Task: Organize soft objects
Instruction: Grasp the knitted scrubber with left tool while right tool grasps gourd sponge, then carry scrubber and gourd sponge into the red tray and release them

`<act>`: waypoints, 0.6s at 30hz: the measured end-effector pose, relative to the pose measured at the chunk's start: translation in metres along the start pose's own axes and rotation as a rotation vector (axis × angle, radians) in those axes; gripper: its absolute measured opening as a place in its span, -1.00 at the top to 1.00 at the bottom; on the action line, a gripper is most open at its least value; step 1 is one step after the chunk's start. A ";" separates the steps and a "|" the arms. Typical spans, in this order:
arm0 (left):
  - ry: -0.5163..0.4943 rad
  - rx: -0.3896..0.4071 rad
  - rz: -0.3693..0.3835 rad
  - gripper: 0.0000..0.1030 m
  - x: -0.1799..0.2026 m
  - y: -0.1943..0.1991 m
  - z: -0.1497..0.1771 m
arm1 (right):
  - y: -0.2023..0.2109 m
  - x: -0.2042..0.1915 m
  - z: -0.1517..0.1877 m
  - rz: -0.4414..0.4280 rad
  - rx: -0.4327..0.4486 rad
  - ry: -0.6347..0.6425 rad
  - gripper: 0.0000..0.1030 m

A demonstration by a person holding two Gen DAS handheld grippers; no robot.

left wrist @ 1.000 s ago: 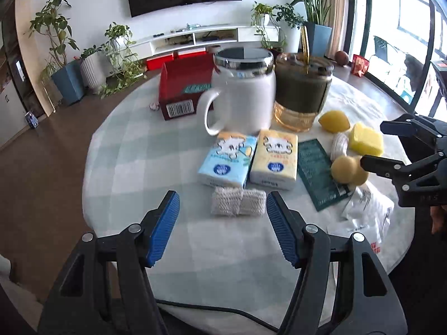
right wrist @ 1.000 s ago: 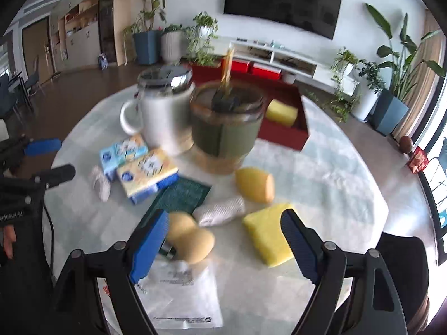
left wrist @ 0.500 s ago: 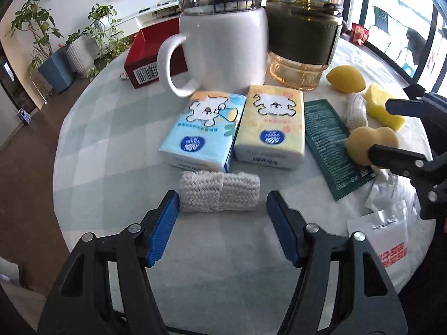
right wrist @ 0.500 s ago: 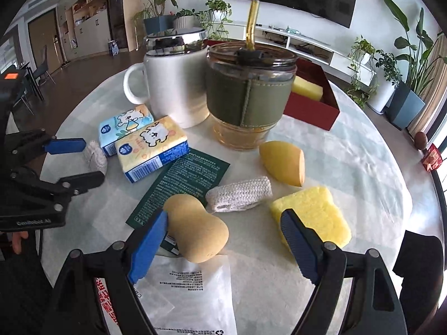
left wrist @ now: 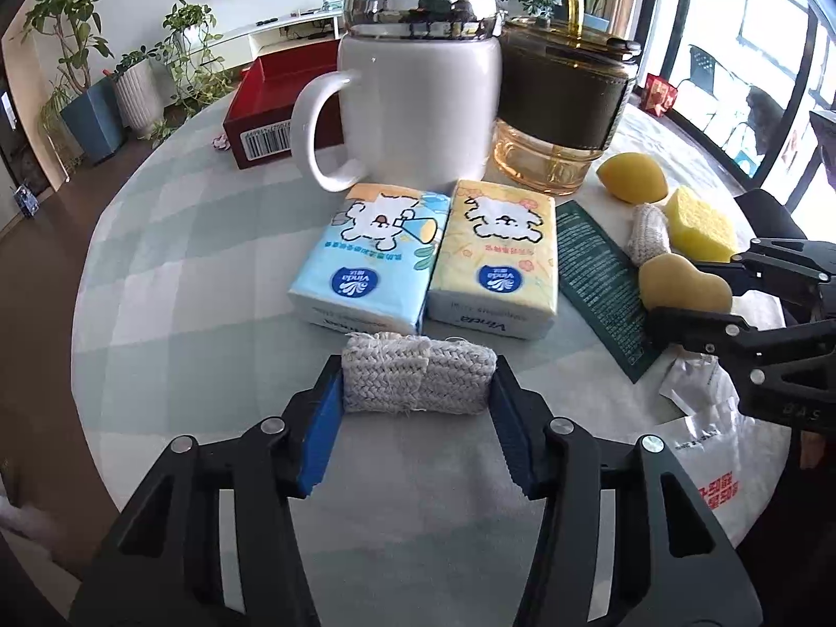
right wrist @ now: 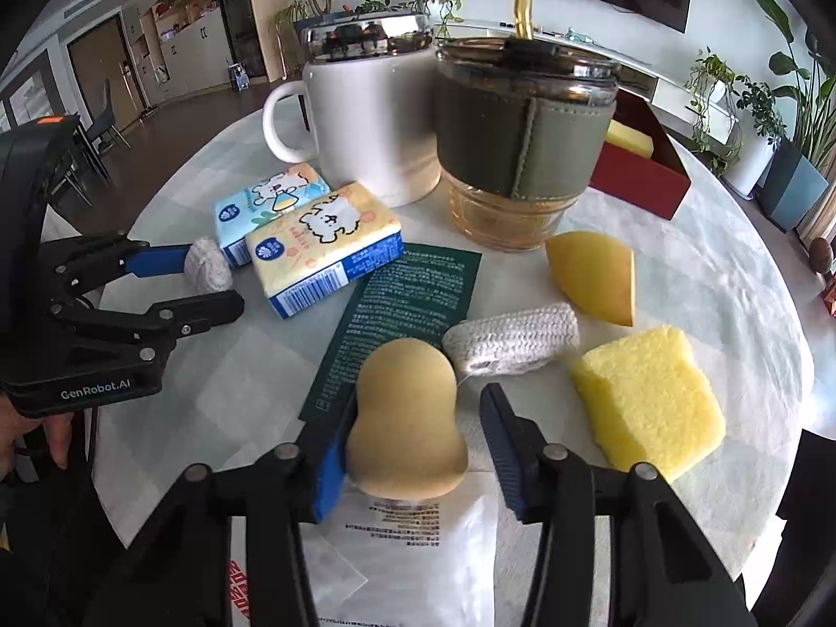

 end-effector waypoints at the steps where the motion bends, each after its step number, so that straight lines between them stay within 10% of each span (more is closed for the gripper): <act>1: -0.003 0.014 0.005 0.02 0.002 0.004 0.000 | 0.002 -0.001 0.000 -0.002 0.006 0.001 0.22; 18: 0.050 0.105 -0.011 0.02 -0.021 0.064 -0.017 | 0.052 0.014 -0.001 -0.004 0.108 -0.074 0.28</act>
Point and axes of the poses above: each gripper's, at about its wrist camera, not at the fingertips, and y roughly against the way its jaws point, x to its right, z to its underside, the point moved 8 cm from there along -y, roughly the way its jaws point, and after that the axes turned 10 degrees about -x, right-handed, at the moved point
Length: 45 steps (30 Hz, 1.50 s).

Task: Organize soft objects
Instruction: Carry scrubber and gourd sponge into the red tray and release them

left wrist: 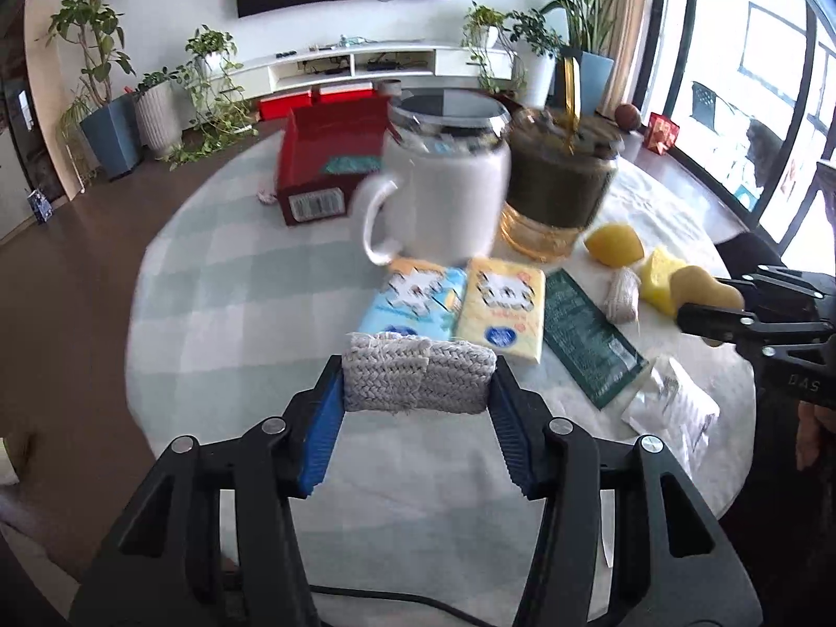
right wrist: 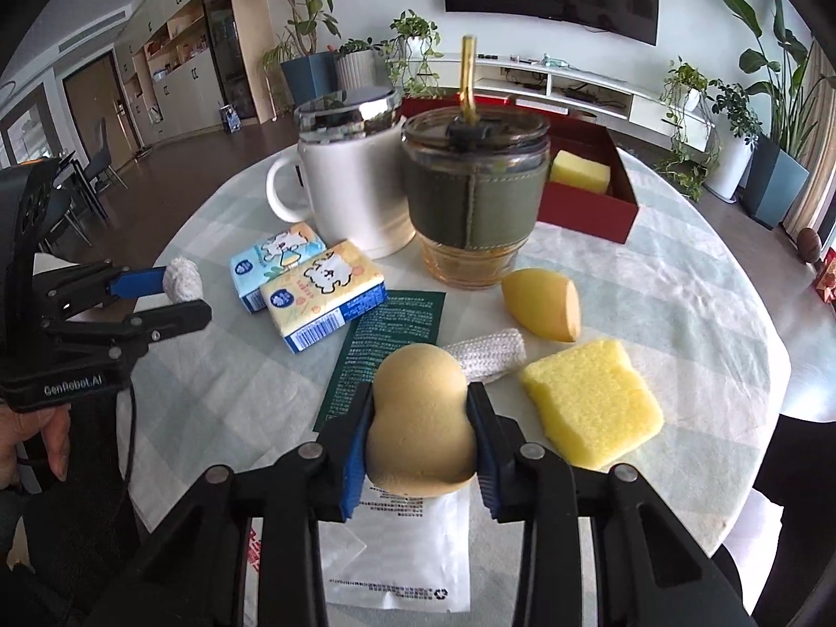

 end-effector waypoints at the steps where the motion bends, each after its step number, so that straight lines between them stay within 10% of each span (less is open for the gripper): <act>1: 0.009 0.009 -0.005 0.02 -0.006 0.004 -0.006 | 0.006 0.003 -0.002 0.001 0.009 -0.006 0.28; 12: 0.038 0.042 -0.008 0.02 -0.081 0.011 -0.101 | 0.044 0.096 -0.086 0.108 0.092 -0.055 0.28; 26: -0.150 -0.048 -0.049 0.02 -0.087 -0.098 -0.229 | -0.060 0.143 -0.200 0.116 -0.065 0.103 0.28; 45: -0.317 -0.237 -0.096 -0.03 -0.048 -0.212 -0.231 | -0.179 0.111 -0.244 0.083 -0.237 0.320 0.23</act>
Point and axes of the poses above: each gripper's, at about its wrist camera, not at the fingertips, and y roughly against the way its jaws point, x to its right, z to its underside, the point moved 8 cm from there along -y, roughly the way its jaws point, and after that the axes turned 10 degrees about -x, right-handed, at the moved point
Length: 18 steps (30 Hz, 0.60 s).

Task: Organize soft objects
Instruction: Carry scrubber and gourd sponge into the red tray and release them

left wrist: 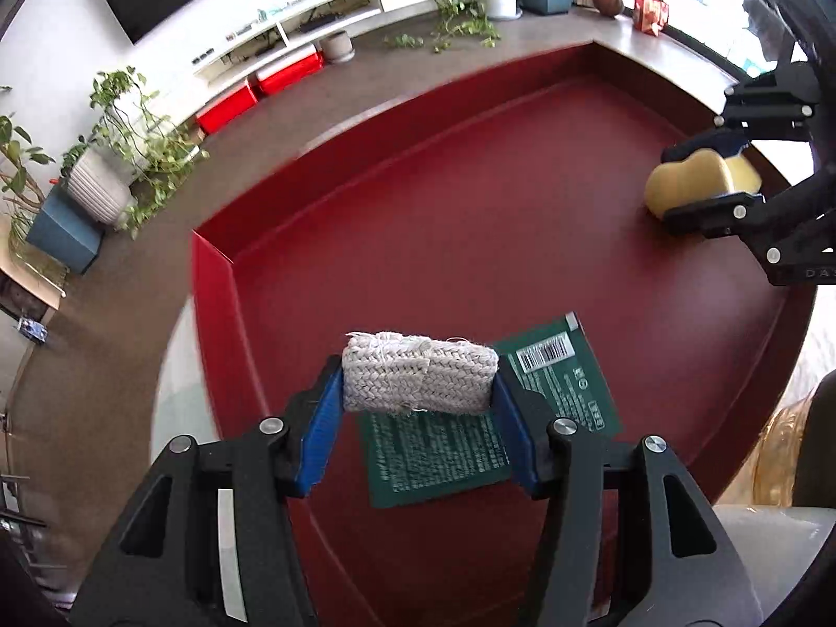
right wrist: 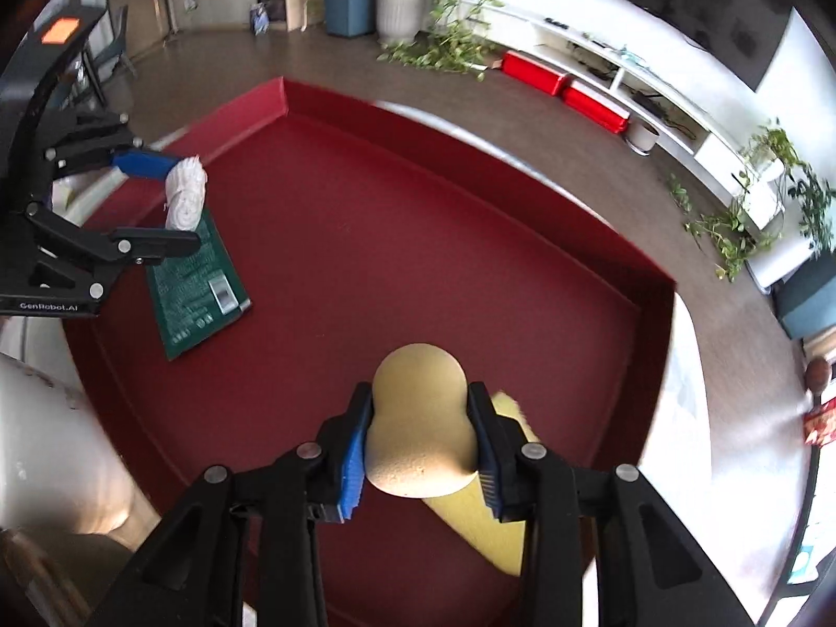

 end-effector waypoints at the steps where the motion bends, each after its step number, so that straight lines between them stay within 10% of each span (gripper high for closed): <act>1: 0.009 0.003 0.005 -0.04 0.000 -0.001 0.001 | -0.002 -0.001 -0.001 -0.001 -0.003 0.002 0.23; 18: 0.297 0.207 0.125 -0.63 -0.067 0.091 0.053 | 0.049 0.031 0.029 -0.048 0.132 -0.172 -0.40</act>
Point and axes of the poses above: each gripper's, at about its wrist camera, not at the fingertips, and y roughly against the way its jaws point, x to its right, z to its underside, the point moved 8 cm from there along -y, roughly the way its jaws point, and after that the axes turned 10 degrees about -x, right-handed, at the moved point
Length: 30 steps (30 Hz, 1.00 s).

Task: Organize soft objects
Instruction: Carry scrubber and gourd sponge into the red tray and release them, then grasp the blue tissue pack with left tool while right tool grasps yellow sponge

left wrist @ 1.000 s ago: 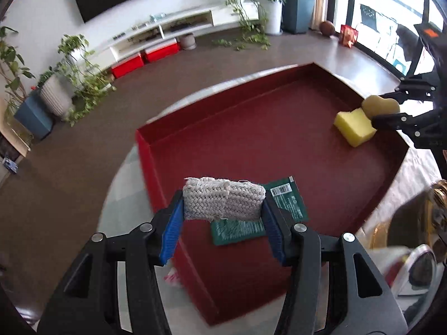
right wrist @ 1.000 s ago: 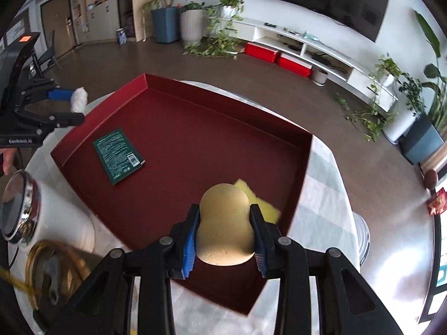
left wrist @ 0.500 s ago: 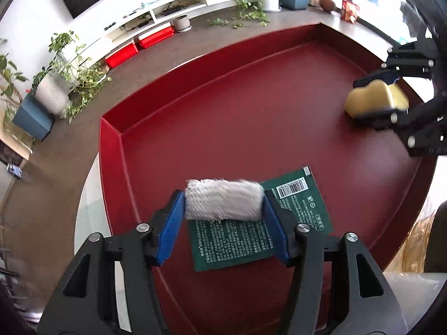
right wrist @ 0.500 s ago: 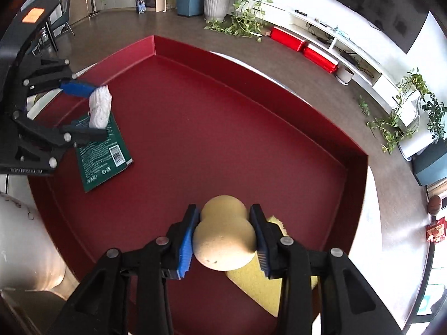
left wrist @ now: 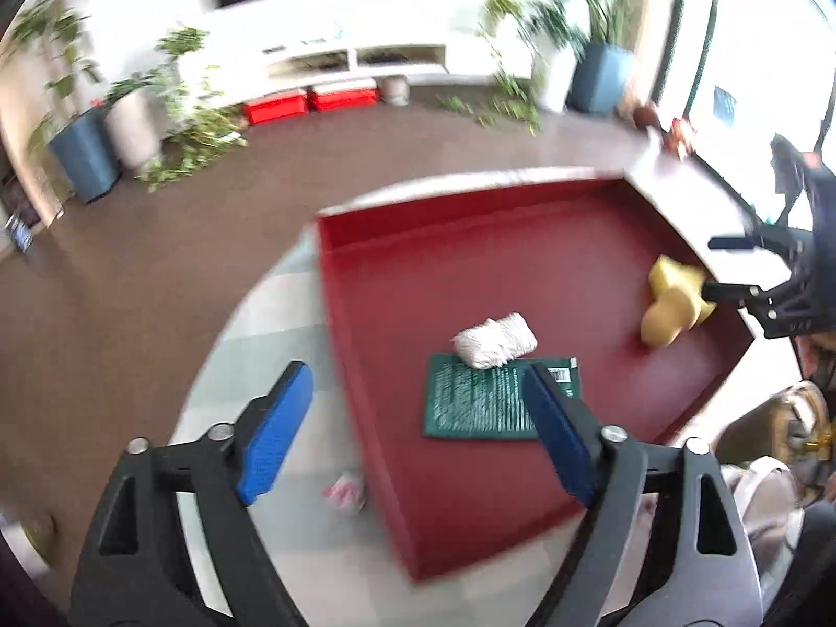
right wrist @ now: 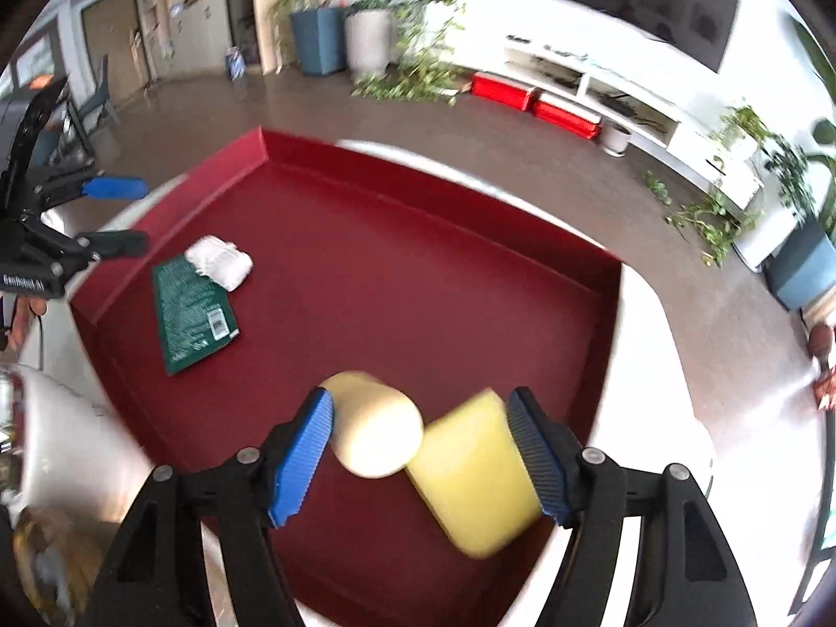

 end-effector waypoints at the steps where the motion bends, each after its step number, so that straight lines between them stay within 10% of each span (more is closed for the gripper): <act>1: 0.024 0.028 0.010 -0.63 -0.002 0.017 0.010 | 0.014 0.004 0.007 -0.013 0.028 -0.028 -0.41; 6: 0.023 0.090 0.005 -0.67 0.020 0.076 0.074 | 0.074 0.006 0.052 -0.013 0.126 -0.139 -0.42; 13: -0.049 0.029 0.028 -0.68 0.091 0.099 0.177 | 0.134 -0.085 0.162 -0.039 0.180 -0.149 -0.61; 20: -0.148 -0.096 0.150 -0.68 0.204 0.100 0.276 | 0.110 -0.155 0.250 -0.075 0.000 -0.179 -0.63; 30: -0.026 0.010 -0.054 -0.69 0.134 0.091 0.213 | 0.104 -0.177 0.233 -0.096 0.035 -0.252 -0.63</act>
Point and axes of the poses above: each gripper's, at about its wrist camera, not at the fingertips, and y roughly against the way its jaws point, x to its right, z to its underside, the point moved 8 cm from there along -y, roughly the way its jaws point, and after that the axes turned 10 degrees about -x, right-handed, at the moved point
